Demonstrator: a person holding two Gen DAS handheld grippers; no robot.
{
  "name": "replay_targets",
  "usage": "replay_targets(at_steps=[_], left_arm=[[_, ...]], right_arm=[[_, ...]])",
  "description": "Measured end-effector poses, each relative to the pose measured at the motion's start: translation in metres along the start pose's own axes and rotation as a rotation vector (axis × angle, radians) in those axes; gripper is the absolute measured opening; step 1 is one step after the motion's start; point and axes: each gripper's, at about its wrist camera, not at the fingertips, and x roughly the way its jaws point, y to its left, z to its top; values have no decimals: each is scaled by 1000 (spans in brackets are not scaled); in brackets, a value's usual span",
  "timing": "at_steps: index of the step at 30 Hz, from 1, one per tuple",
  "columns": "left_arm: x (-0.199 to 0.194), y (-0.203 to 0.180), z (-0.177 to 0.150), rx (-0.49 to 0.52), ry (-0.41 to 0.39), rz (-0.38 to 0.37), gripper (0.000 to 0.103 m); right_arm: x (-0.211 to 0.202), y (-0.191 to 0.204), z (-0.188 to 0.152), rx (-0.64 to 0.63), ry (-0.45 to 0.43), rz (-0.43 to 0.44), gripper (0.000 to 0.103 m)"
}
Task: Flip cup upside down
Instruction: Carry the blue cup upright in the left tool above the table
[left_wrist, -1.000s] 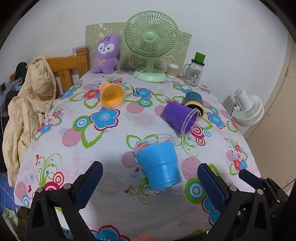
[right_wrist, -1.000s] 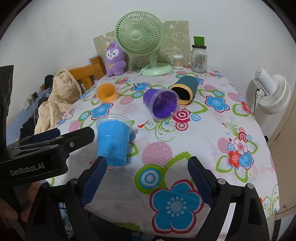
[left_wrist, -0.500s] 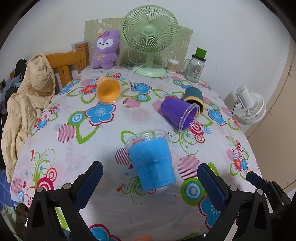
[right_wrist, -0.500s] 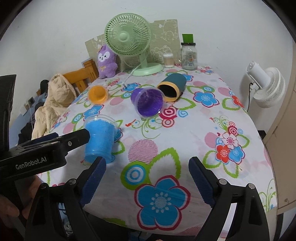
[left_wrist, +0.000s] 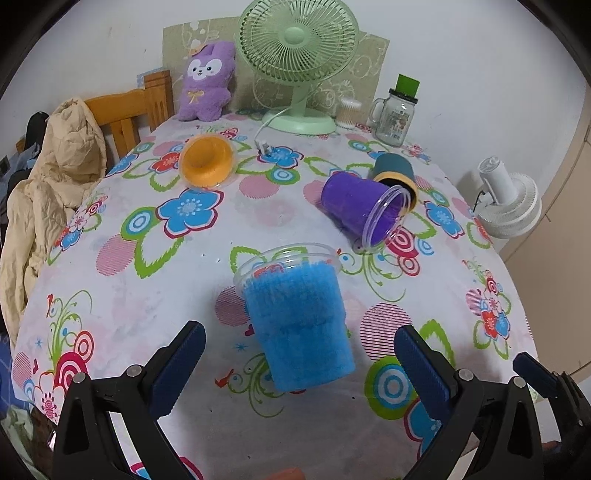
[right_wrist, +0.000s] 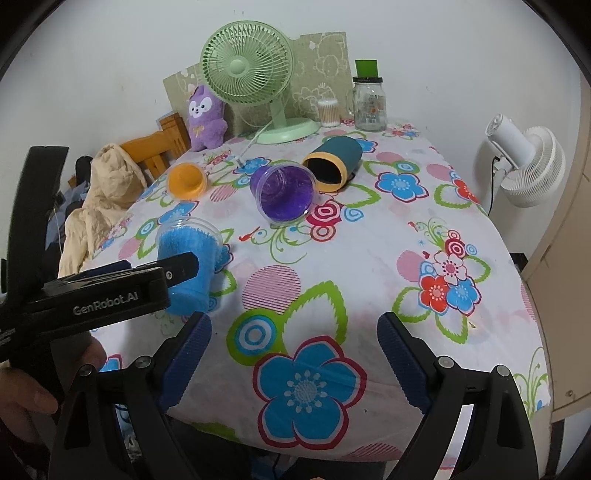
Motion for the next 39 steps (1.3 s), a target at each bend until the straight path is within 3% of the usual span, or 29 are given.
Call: replay_targets(at_steps=[12, 18, 21, 28, 39], left_arm=[[27, 3, -5, 5, 50, 20, 103], [33, 2, -6, 8, 55, -5, 102], [32, 3, -6, 4, 46, -15, 97], [37, 4, -6, 13, 67, -10, 68], [29, 8, -4, 18, 47, -17, 63]], right_arm=[[4, -4, -1, 8, 8, -2, 94], [6, -7, -1, 14, 16, -11, 94], [7, -8, -1, 19, 20, -16, 94], [9, -7, -1, 17, 28, -12, 94], [10, -6, 0, 24, 29, -12, 94]])
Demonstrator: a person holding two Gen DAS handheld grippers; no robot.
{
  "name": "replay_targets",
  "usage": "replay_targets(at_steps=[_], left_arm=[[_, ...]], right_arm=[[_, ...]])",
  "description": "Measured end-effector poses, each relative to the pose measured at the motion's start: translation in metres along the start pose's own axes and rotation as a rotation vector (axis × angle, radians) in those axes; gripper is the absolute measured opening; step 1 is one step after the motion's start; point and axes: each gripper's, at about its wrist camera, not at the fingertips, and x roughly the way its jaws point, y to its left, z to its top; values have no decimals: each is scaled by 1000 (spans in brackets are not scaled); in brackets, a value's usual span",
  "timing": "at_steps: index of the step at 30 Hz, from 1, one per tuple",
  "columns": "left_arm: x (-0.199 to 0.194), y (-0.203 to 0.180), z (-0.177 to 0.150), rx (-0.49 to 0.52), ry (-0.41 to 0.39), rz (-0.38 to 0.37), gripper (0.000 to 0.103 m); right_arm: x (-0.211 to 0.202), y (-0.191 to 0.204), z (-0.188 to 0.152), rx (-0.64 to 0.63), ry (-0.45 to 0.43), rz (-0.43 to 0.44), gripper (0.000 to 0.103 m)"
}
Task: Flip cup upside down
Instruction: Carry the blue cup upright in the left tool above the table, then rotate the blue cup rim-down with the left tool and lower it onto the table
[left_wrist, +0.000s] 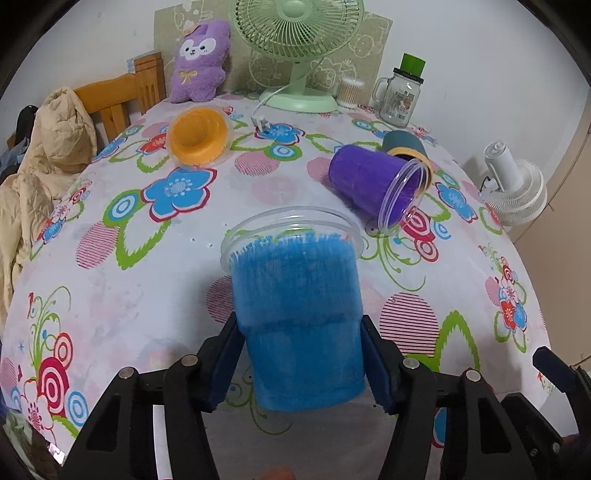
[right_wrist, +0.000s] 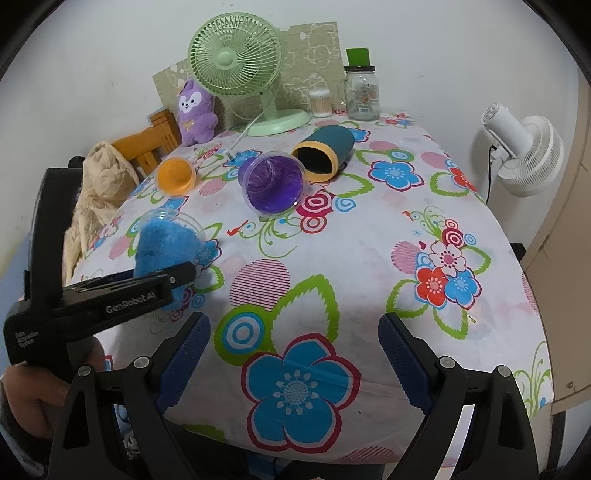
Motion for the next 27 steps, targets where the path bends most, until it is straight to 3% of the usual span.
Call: replay_targets(at_steps=[27], left_arm=[[-61, 17, 19, 34, 2, 24, 63]], right_arm=[[6, 13, 2, -19, 11, 39, 94]])
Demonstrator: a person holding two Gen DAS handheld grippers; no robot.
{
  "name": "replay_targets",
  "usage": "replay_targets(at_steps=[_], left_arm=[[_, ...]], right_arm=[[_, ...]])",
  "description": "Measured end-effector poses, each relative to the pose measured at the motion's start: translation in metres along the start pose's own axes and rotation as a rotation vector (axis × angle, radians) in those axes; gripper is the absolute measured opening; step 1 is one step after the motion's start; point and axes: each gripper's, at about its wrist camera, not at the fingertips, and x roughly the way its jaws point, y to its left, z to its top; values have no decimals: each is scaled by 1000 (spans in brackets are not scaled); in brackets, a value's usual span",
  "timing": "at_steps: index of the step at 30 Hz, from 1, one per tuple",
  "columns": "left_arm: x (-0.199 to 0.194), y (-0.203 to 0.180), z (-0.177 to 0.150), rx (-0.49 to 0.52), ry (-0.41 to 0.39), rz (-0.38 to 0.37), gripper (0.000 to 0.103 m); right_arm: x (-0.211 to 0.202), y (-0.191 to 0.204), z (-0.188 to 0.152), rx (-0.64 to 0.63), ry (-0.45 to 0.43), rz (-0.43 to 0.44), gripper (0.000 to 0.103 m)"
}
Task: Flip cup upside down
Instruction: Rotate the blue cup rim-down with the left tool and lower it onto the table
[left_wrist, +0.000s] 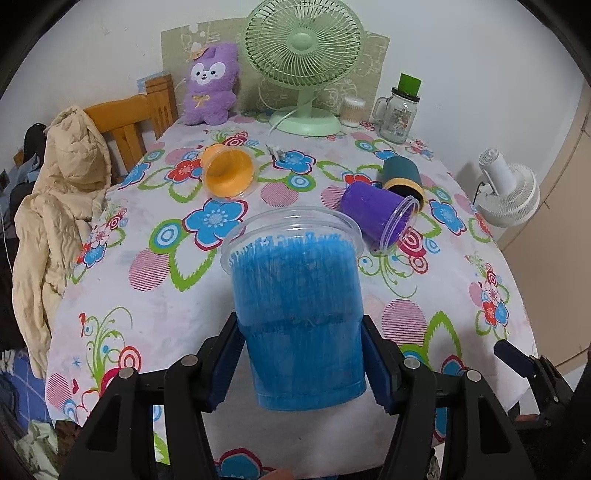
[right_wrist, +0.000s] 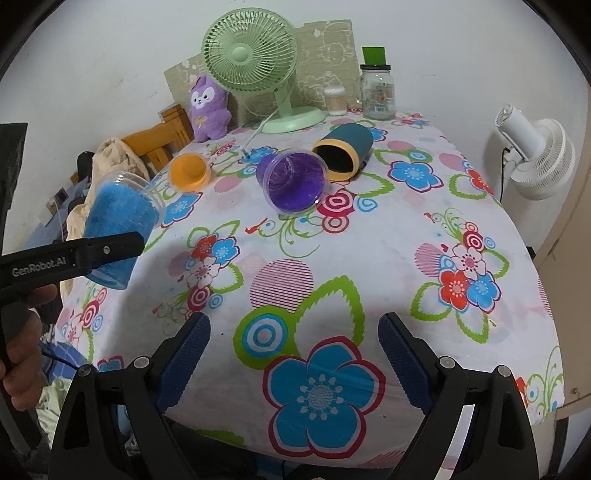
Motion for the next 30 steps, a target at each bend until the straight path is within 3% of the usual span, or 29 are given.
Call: replay_targets(at_steps=[27, 30], left_arm=[[0, -9, -1, 67, 51, -11, 65], [0, -10, -1, 72, 52, -10, 70]], right_arm=[[8, 7, 2, -12, 16, 12, 94], [10, 7, 1, -10, 19, 12, 94]])
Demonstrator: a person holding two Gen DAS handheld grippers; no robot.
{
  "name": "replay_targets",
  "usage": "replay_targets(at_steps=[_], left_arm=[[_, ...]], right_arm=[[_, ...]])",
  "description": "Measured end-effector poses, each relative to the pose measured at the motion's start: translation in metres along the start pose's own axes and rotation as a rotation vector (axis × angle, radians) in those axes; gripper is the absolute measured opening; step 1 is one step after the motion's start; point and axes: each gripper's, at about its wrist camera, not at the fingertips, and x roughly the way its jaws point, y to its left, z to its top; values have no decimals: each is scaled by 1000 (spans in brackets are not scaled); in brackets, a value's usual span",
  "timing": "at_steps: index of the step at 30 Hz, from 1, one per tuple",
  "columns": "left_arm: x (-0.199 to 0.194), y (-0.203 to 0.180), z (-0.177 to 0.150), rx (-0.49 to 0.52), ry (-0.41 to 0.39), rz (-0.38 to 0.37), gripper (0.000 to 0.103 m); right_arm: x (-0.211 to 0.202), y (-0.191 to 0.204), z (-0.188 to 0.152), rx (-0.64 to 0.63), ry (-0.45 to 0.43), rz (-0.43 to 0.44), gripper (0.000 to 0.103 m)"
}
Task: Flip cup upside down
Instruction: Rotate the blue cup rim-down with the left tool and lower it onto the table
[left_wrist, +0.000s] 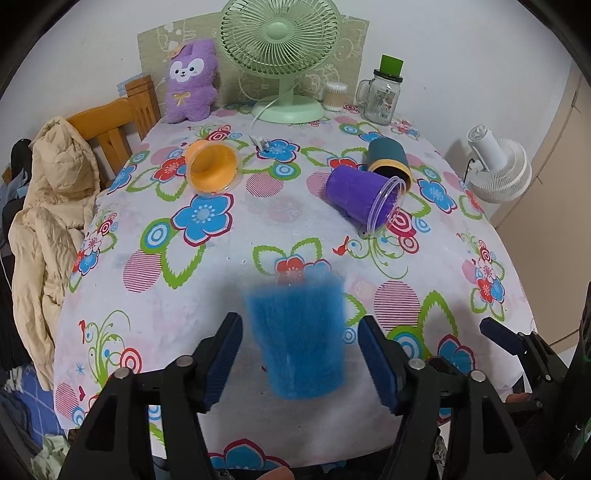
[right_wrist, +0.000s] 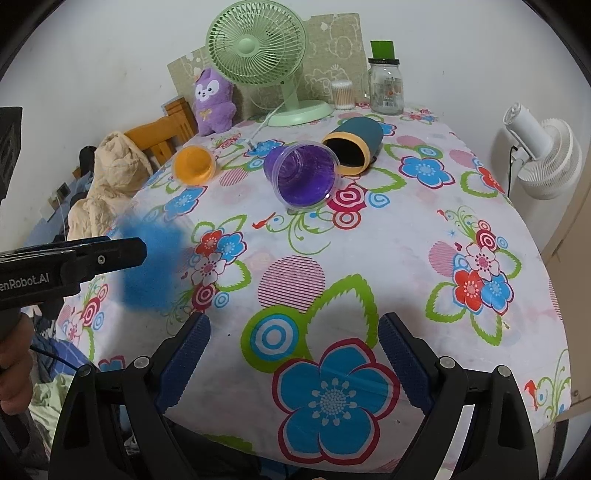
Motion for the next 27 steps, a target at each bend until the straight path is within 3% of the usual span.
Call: replay_targets(at_steps=[12, 15, 21, 24, 27], left_arm=[[16, 1, 0, 11, 5, -5, 71], [26, 4, -1, -15, 6, -29, 79], [51, -3, -9, -22, 47, -75, 79], [64, -5, -10, -25, 68, -83, 72], [71, -4, -10, -19, 91, -92, 54]], right_arm=[[3, -5, 0, 9, 5, -10, 94], [3, -5, -1, 9, 6, -12, 94], [6, -5, -1, 6, 20, -22, 94], [8, -5, -1, 3, 25, -25, 94], [9, -6, -1, 3, 28, -28, 94]])
